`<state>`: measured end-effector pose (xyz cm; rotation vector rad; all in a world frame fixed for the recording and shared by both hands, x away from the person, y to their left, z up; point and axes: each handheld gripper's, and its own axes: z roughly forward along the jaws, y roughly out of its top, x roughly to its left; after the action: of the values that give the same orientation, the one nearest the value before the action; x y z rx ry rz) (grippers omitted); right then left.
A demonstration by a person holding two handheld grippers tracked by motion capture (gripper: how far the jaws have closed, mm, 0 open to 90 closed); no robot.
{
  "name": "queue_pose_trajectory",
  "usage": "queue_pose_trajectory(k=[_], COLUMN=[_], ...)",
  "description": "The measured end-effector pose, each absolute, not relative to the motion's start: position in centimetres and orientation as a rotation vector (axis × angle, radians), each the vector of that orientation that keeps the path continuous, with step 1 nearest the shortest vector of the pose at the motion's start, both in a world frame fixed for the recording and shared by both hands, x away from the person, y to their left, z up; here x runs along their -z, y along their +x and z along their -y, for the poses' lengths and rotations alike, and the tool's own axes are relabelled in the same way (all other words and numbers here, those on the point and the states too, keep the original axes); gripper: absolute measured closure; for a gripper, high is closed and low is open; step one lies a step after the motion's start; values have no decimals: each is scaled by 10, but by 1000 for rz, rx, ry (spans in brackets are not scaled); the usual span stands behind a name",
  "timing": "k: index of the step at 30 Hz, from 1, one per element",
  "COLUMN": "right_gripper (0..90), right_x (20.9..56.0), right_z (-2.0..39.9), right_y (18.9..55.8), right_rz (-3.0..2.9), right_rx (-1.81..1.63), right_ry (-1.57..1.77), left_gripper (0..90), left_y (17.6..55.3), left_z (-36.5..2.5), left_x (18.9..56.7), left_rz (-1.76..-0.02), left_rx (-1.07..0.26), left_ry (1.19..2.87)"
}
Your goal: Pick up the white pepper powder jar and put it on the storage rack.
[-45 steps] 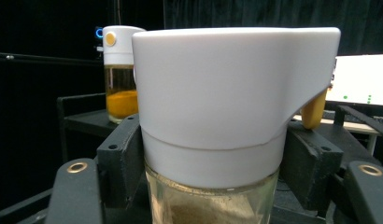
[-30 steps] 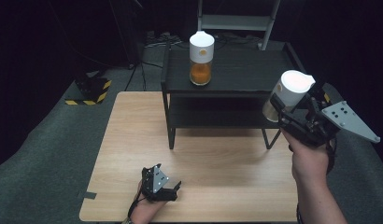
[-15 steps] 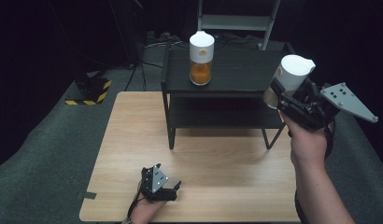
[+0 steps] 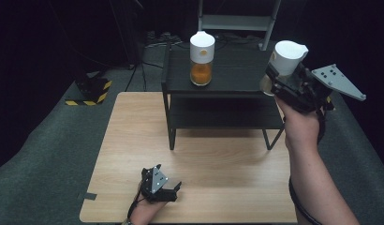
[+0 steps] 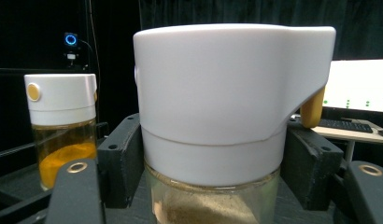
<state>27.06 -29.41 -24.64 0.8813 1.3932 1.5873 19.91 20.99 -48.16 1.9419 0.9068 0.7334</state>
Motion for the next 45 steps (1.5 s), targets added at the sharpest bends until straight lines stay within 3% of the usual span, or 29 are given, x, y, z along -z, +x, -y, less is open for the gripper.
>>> queue_pose_trajectory(k=[20,45], right_gripper=[301,300], right_x=[245,249], right_z=[270,264], right_y=[309,329], right_rz=[-1401,-1416], right_rx=[-1553,-1537], right_ry=[928,958], left_gripper=[7,7], left_y=[200,201], left_z=[-214,-216], left_x=[482,482], left_rz=[-903,-895], left_rx=[-716,-707], left_ry=[1934,1933])
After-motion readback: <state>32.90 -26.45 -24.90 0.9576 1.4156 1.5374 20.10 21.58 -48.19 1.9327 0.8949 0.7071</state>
